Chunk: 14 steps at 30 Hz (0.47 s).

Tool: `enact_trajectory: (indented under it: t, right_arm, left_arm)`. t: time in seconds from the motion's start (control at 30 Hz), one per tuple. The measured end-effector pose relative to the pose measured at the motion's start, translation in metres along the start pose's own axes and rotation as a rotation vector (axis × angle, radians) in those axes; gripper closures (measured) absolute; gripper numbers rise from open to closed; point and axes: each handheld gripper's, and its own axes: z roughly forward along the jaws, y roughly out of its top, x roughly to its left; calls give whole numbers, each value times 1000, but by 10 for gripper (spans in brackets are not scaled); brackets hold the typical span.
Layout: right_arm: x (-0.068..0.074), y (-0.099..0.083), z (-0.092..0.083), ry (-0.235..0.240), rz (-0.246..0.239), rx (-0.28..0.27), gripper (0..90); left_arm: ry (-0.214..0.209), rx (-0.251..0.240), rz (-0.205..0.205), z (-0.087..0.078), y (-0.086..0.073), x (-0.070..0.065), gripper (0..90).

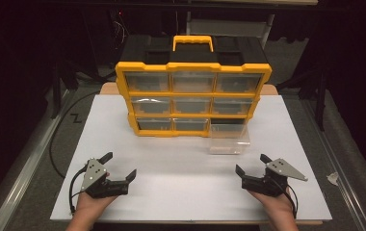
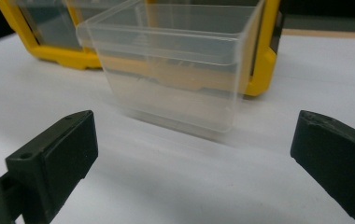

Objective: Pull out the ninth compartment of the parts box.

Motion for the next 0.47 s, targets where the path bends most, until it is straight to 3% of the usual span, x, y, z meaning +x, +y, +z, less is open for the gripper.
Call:
enact_trajectory:
  t: [0.07,0.17,0.47]
  right_arm:
    - [-2,0,-1,-32,-39,3,12]
    - [-2,0,-1,-56,-91,-3,12]
    - [4,-2,4,-54,-132,8,12]
  left_arm:
    - [-5,5,-21,0,0,2,2]
    - [-2,17,-22,2,-1,2,2]
    - [0,36,-13,3,-1,0,2]
